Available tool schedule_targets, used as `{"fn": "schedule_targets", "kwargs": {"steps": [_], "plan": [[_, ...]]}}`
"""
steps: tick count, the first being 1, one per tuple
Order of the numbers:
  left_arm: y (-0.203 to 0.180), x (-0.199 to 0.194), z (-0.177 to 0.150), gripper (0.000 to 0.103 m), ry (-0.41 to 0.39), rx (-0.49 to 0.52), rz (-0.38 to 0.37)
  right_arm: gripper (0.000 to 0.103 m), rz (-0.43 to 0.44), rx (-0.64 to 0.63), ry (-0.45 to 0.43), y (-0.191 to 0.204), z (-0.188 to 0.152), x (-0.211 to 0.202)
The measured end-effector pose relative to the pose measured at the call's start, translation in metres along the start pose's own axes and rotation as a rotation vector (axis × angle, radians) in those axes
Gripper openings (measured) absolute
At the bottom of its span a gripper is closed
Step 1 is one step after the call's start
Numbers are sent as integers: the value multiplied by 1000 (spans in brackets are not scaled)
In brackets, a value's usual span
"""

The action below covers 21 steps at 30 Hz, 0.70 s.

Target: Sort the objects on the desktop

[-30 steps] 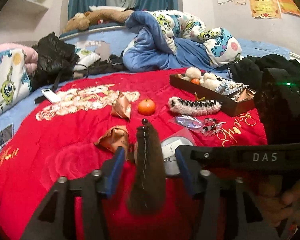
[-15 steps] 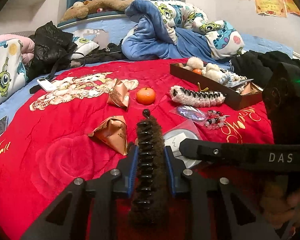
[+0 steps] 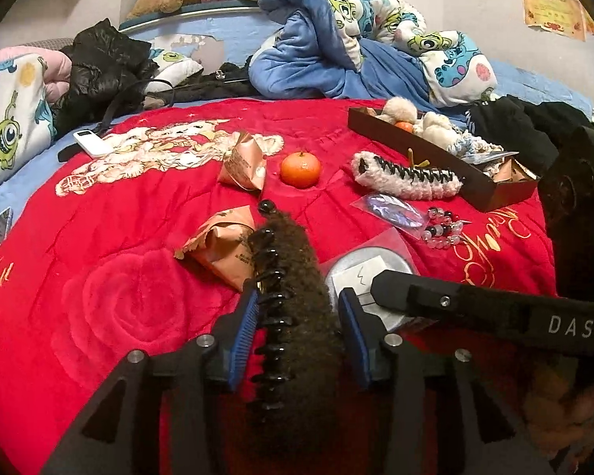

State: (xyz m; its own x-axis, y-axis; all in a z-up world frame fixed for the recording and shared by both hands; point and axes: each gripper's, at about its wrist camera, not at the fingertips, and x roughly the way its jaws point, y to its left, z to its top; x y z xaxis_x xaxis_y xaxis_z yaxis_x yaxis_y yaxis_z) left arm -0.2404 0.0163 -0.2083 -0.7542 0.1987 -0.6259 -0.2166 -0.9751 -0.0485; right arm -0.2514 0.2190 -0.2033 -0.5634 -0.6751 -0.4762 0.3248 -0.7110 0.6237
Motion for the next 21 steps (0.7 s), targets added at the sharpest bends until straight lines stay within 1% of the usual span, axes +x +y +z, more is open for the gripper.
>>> {"fn": "schedule_targets", "kwargs": {"steps": [2,4,8,10,12,13,14,17,18,21], "plan": [[-7,0,-1,32,-2,28,52,13,-2,-5,-4,1,0,-1],[-11,-1,-1,32,-9,49,76,13,-16,-17,-8,4,0,-1],[-12,-3,0,32,-17,54,92,13,-43,-45,-17,10,-1,-3],[-13,-6,0,32,-25,63,121,13,-55,-56,-24,12,-1,-5],[-20,-16,1,32,-55,90,186,13,-98,-78,-48,20,-1,-12],[-23,-21,1,32,-66,94,198,12,-126,-97,-70,28,-2,-19],[-24,-28,1,32,-72,88,203,11,-139,-103,-84,33,-4,-25],[-26,-53,1,32,-57,3,156,10,-143,-62,-104,44,-10,-42],[-27,-60,0,32,-59,-10,150,9,-148,-57,-106,50,-14,-48],[-34,-87,0,32,-81,-11,152,9,-210,-111,-108,76,-27,-67]]}}
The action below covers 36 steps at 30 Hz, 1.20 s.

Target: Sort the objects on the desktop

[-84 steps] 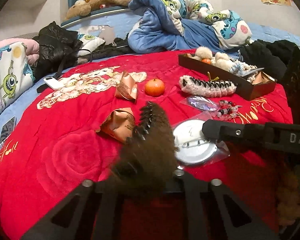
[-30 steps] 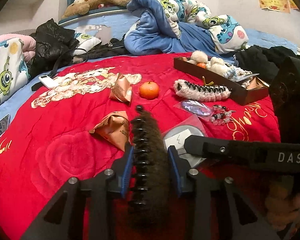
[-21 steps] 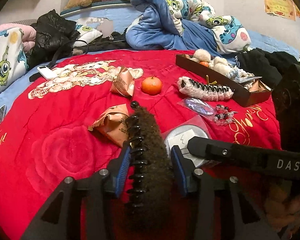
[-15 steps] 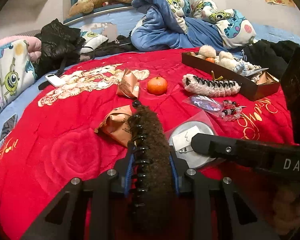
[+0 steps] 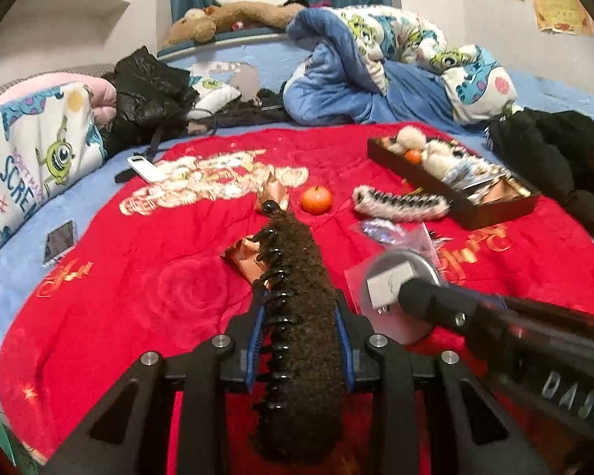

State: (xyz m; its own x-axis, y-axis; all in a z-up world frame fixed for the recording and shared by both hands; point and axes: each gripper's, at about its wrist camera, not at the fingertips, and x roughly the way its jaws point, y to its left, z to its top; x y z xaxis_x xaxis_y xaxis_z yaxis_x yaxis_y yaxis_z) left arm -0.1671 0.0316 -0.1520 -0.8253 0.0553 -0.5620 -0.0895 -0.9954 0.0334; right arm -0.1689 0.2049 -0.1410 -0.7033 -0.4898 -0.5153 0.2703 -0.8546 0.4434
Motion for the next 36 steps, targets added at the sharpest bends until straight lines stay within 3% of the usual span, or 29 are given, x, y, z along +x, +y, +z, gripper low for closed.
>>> {"fn": "schedule_targets", "kwargs": {"steps": [9,14,25,30,36], "plan": [[1,-76,3,32,-53,-34,-25,9,-178,-119,-72,50,-6,-79],[-9,-108,0,32,-76,-51,-89,9,-244,-134,-117,62,-8,-115],[-67,-138,-23,32,-34,-33,-250,10,-419,-72,-179,42,-40,-187],[-99,-146,-32,32,-8,14,-255,10,-475,-42,-186,27,-50,-211],[-130,-156,-30,32,14,65,-245,10,-482,-19,-210,14,-51,-235]]}}
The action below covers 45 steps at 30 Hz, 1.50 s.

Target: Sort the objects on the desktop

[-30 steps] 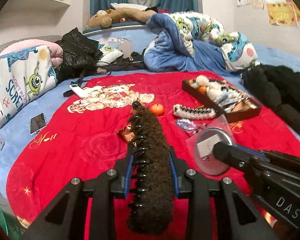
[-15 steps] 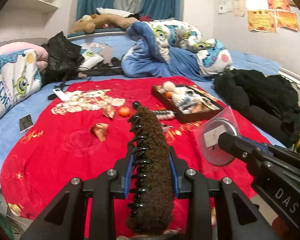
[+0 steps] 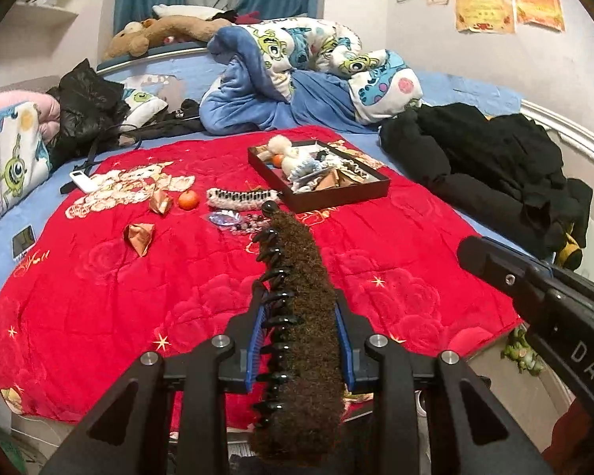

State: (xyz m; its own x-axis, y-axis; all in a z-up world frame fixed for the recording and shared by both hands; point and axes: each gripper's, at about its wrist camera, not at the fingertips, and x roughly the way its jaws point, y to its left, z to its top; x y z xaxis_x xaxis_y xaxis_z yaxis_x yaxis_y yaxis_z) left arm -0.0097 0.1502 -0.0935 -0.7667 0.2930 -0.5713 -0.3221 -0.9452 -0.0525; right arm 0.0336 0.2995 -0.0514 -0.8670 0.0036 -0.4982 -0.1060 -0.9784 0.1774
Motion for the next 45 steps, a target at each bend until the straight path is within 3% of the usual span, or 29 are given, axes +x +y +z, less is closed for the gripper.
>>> {"fn": "schedule_targets", "kwargs": {"steps": [11,22,35,45], "plan": [[-18,18,8,32,33,39,27,11,23,23,25,-20,0,12],[15,47,-1,32,89,-24,50,11,36,67,64,-45,-3,32],[24,52,-12,32,94,-21,58,11,70,73,105,-44,-13,48],[20,51,-10,32,93,-9,50,11,49,62,116,-41,-12,51]]}}
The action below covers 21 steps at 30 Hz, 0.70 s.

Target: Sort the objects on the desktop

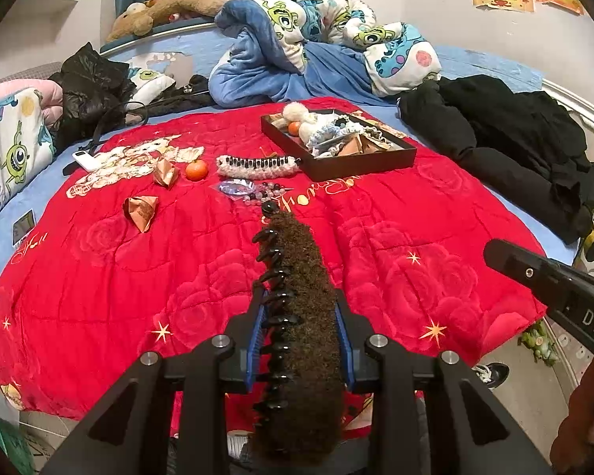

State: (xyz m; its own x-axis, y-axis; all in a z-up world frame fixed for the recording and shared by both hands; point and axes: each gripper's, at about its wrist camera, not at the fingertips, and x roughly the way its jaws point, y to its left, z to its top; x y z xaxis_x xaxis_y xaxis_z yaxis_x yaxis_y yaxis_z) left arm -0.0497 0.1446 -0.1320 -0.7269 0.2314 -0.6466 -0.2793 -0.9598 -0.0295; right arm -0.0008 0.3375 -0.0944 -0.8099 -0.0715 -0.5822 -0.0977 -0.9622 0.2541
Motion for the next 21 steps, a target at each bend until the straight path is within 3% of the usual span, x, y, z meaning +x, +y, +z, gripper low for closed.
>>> {"fn": "schedule_targets", "kwargs": {"steps": [21], "plan": [[18,-4,-9,32,4,-25,17,12,12,-22,15,10,-5,3]]}}
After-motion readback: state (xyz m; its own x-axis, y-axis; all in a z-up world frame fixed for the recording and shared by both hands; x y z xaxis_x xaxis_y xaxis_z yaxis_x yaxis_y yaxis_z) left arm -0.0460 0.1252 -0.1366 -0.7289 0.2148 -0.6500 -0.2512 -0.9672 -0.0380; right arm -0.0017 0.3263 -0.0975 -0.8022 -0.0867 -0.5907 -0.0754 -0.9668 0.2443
